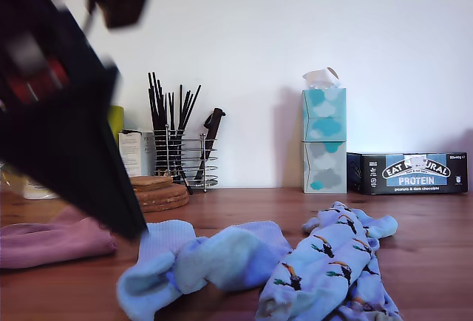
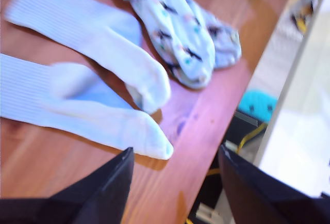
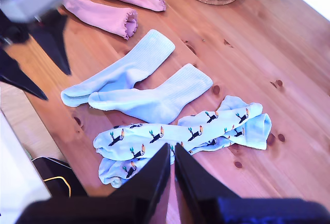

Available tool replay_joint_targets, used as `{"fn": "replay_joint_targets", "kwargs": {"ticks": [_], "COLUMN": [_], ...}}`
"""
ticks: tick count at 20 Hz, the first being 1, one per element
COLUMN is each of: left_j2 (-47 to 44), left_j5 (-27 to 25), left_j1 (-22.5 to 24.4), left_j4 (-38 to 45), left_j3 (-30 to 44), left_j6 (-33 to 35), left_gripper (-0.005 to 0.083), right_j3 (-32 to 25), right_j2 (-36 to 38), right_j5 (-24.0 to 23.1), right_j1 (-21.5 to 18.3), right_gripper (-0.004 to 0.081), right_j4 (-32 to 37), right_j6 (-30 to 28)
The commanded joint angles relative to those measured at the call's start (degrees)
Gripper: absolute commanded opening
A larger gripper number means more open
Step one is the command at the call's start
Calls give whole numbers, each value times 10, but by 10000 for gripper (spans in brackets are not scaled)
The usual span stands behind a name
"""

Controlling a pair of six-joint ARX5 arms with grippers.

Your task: Pair up the socks based on colour and pattern, by placing each sock on top of its pair

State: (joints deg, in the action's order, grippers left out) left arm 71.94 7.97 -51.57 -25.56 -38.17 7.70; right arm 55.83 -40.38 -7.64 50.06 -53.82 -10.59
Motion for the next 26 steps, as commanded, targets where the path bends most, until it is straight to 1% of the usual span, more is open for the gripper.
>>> {"fn": "replay_joint_targets", "kwargs": {"ticks": [1,3,6,7,8,9,10,12,16,19,21,22,24,26], "left_j2": [36,74,117,127,135,139,139,134,106,85,85,86,88,91], "left_j5": [-21,-64,-74,-83,-85,-85,-86,-110,-177,-196,-186,-168,-121,-80], "left_j1": [-4,-4,-3,-3,-3,-3,-3,-2,10,26,39,46,60,68], "left_j4": [33,57,91,101,106,106,105,96,39,42,45,54,103,123], "left_j3": [13,13,13,13,12,12,12,10,-21,-68,-118,-143,-181,-208], "left_j6": [2,0,1,0,1,2,3,19,80,138,154,162,168,175], "left_gripper": [463,463,460,416,263,82,-28,-24,-24,-24,-24,-24,-24,-24], "right_j3": [-2,-2,-2,-2,-2,-2,-2,-2,-2,-2,-2,-2,-2,-2], "right_j2": [1,1,1,1,1,1,1,1,1,1,1,1,1,1], "right_j5": [2,2,2,2,2,2,2,2,2,2,2,2,2,2], "right_j1": [1,1,1,1,1,1,1,1,1,1,1,1,1,1], "right_gripper": [-13,-13,-13,-13,-13,-13,-13,-13,-13,-13,-13,-13,-13,-13], "right_j4": [4,4,4,4,4,4,4,4,4,4,4,4,4,4], "right_j6": [-2,-2,-2,-2,-2,-2,-2,-2,-3,-3,-3,-3,-3,-3]}}
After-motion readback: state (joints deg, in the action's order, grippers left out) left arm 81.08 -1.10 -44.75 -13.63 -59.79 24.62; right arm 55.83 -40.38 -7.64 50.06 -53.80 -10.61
